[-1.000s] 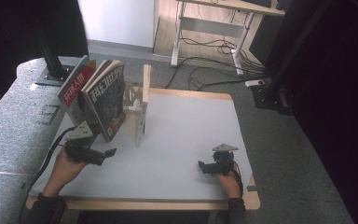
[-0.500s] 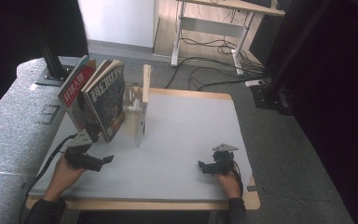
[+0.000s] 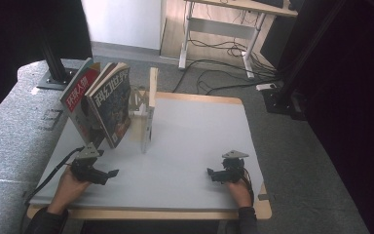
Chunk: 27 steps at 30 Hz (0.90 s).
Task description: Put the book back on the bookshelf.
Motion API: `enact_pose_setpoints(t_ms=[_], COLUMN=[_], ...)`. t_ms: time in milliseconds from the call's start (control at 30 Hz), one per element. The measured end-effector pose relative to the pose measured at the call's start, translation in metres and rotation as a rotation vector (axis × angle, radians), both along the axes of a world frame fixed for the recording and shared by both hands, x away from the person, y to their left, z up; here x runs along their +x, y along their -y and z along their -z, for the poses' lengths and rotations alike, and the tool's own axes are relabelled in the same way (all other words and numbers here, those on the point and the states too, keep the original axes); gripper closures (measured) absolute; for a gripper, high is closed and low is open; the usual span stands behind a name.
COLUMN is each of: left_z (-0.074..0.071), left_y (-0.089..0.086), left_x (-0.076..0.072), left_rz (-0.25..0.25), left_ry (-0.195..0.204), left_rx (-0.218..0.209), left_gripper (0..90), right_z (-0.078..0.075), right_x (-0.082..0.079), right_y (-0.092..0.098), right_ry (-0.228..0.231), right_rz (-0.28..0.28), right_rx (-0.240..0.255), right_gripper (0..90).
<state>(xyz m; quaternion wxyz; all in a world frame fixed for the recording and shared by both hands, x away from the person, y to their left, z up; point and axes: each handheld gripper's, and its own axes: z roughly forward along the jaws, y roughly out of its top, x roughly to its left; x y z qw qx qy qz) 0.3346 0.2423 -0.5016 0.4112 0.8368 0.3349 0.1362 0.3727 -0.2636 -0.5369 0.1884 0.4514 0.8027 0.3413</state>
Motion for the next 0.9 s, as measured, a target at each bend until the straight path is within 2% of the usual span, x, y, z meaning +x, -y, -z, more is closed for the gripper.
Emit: enact_pose_setpoints(t_ms=[333, 400, 500, 567, 667, 900], left_z=[0.017, 0.022, 0.024, 0.025, 0.026, 0.026], left_y=[0.011, 0.014, 0.018, 0.018, 0.02, 0.021], left_x=[0.003, 0.004, 0.007, 0.009, 0.008, 0.008], left_rz=[0.019, 0.024, 0.022, 0.013, 0.012, 0.012], left_ry=[-0.043, -0.054, -0.084, -0.108, -0.097, -0.098], left_rx=[0.07, 0.097, 0.13, 0.135, 0.159, 0.161], left_gripper=[0.0, 0.0, 0.0, 0.0, 0.0, 0.0], right_z=[0.0, 0.0, 0.0, 0.0, 0.0, 0.001], right_x=[0.0, 0.0, 0.0, 0.0, 0.0, -0.001], right_y=[0.0, 0.0, 0.0, 0.0, 0.0, 0.0], right_ry=[0.0, 0.0, 0.0, 0.0, -0.001, 0.0], right_rz=[0.0, 0.0, 0.001, 0.0, 0.0, 0.001], right_rx=[0.0, 0.0, 0.001, 0.0, 0.0, 0.001], right_gripper=[0.0, 0.0, 0.0, 0.0, 0.0, 0.0])
